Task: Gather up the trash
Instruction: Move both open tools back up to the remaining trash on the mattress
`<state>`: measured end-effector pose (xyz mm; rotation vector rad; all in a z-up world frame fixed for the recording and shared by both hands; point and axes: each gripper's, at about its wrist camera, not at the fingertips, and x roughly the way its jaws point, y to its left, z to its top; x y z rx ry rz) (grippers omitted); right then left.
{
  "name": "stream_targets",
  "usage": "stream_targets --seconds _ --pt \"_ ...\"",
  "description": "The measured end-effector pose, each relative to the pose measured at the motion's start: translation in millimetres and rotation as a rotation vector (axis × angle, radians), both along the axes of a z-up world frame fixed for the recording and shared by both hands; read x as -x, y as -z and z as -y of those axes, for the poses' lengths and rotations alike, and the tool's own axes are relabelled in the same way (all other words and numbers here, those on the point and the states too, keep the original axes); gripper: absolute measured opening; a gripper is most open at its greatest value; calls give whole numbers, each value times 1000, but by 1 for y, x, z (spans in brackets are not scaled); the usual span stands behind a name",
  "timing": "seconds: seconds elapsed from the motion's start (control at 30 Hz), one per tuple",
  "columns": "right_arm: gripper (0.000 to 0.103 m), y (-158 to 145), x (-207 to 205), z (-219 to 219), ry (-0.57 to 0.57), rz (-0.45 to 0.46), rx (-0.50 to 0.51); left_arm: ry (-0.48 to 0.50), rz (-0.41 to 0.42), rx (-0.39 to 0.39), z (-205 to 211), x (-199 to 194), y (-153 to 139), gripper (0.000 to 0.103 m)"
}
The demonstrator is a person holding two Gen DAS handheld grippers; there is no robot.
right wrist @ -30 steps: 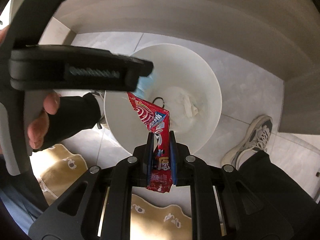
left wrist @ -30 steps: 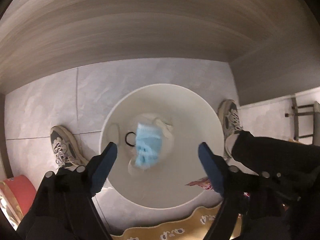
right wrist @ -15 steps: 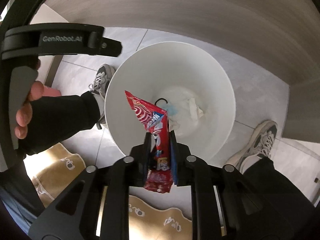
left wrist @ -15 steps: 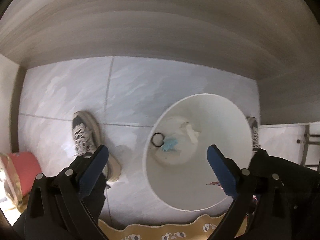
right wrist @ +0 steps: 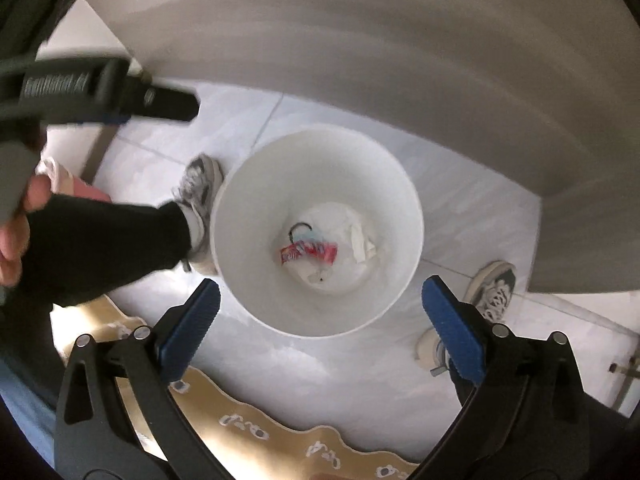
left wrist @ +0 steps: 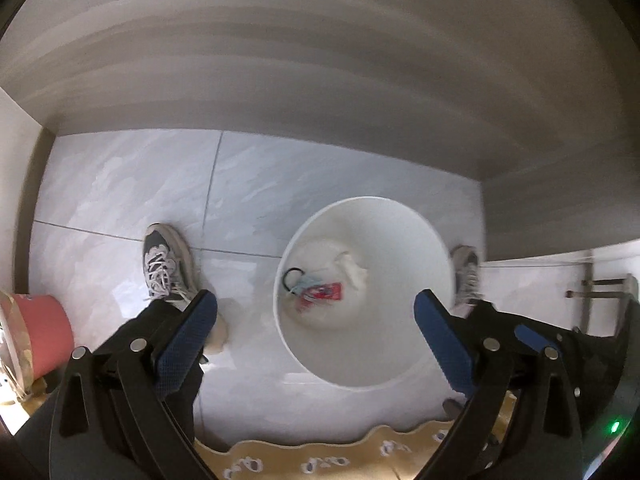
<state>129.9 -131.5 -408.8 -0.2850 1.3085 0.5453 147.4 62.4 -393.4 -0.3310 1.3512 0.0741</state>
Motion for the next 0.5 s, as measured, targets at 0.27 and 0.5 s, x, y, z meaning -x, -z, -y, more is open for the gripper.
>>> stream_targets --seconds 0.27,0.5 --pt "97 -97 33 60 43 132 -169 116 193 -144 27 70 -100 97" --pt "97 -208 63 100 77 346 -293 133 385 -158 47 106 -195 97"
